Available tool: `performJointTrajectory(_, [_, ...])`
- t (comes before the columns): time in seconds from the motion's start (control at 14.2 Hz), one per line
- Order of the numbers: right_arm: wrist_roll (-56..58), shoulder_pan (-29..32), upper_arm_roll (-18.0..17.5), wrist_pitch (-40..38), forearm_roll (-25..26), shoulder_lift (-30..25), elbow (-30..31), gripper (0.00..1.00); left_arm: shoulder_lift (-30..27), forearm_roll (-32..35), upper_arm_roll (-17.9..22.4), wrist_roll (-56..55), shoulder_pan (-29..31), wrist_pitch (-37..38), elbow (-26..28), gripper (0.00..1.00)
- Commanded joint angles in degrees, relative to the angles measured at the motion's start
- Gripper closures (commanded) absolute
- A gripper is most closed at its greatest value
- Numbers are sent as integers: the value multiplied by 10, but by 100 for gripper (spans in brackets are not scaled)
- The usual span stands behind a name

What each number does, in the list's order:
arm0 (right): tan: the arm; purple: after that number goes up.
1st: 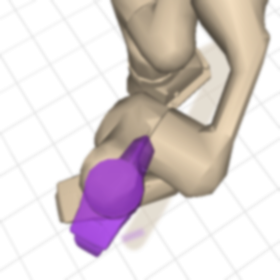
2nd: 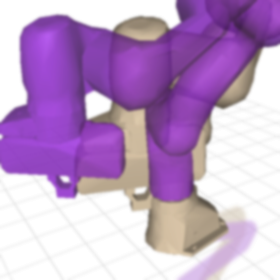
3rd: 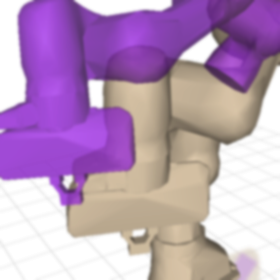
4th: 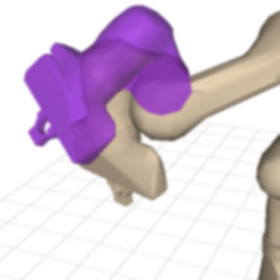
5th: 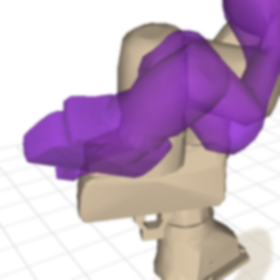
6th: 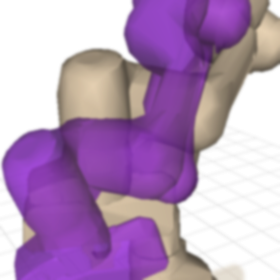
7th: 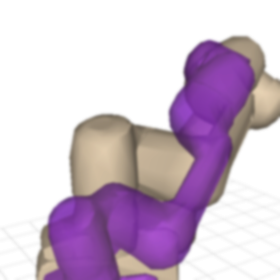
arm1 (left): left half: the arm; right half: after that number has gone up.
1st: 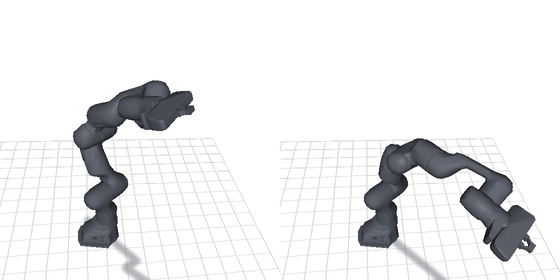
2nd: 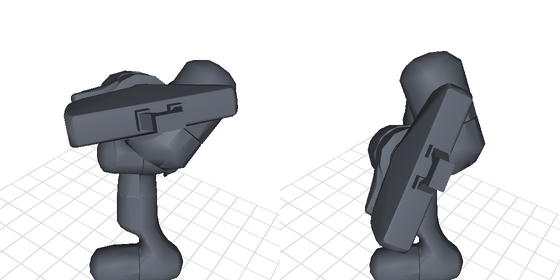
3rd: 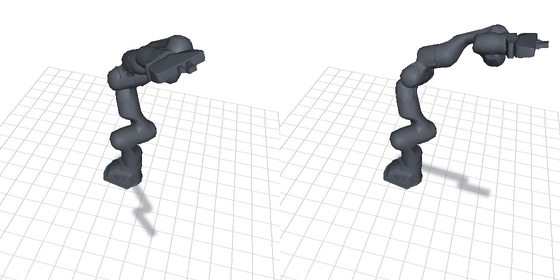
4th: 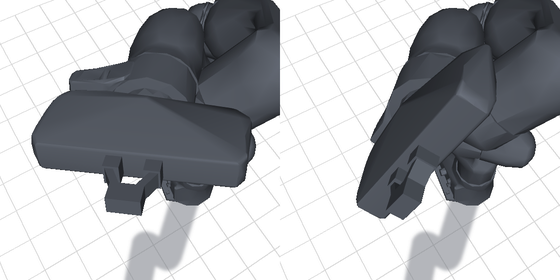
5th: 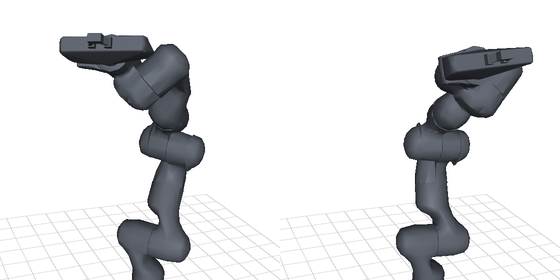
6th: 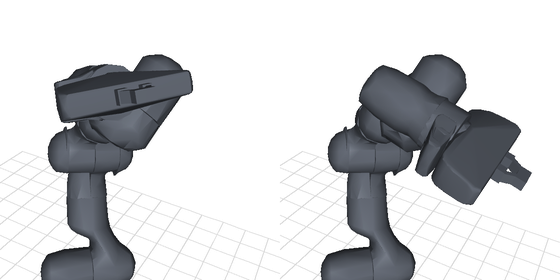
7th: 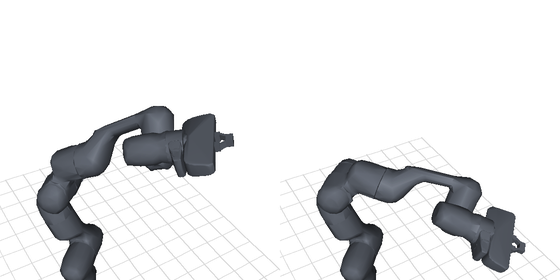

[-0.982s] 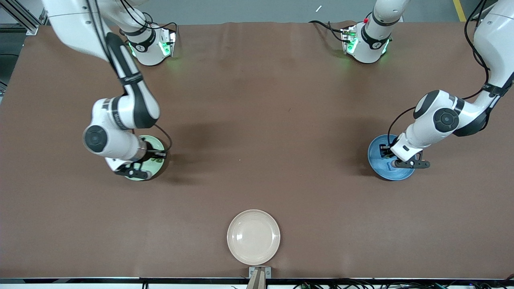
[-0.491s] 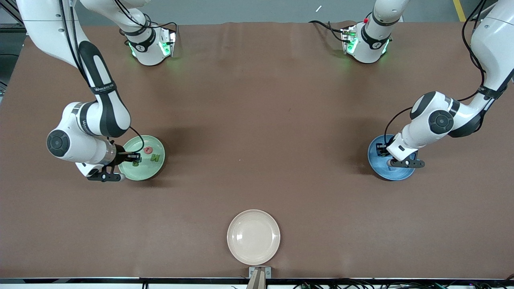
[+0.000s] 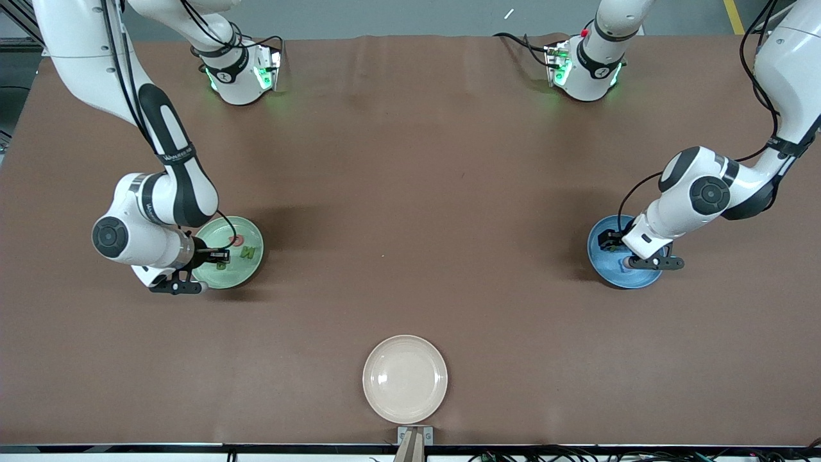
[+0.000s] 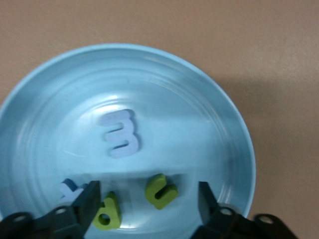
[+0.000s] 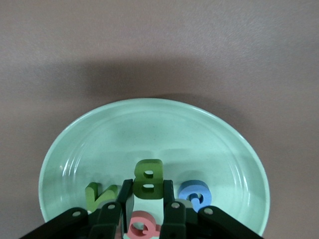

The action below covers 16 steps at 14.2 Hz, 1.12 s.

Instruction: Sort upper and lower case letters into plates

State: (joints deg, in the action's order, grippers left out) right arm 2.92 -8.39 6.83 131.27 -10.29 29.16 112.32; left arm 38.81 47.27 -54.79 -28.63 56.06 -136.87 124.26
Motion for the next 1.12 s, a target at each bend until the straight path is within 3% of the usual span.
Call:
performJointTrajectory(0.0, [2,3,-5,8,2,5,-3,97,-25,5,-2,-6,0,6,3,0])
performJointTrajectory(0.28, [-4,1,-6,9,2,9,-4,96,-48,4,-12,-3,16,13,1,0])
performJointTrajectory(0.35, [-5,1,-7,9,2,9,-5,93,-50,2,-31,-5,19,16,-4,0])
performJointTrajectory(0.42, [-5,1,-7,8,2,9,-5,83,-56,1,-34,0,23,24,-6,0])
performJointTrajectory(0.49, [-3,1,-7,7,2,9,-6,60,-78,-9,-40,5,26,31,-5,0])
performJointTrajectory(0.56, [-2,1,-7,7,2,9,-7,8,-114,-24,-48,14,26,31,-2,0])
performJointTrajectory(0.63, [0,2,-7,3,3,8,-10,0,-145,-51,-50,37,26,31,-2,0])
performJointTrajectory(0.84, [2,6,-6,-18,4,-2,-26,0,-230,-223,-51,169,25,31,-2,1])
performJointTrajectory(1.05, [3,7,-3,-89,11,-23,-50,0,-300,-382,-45,291,25,42,-2,1])
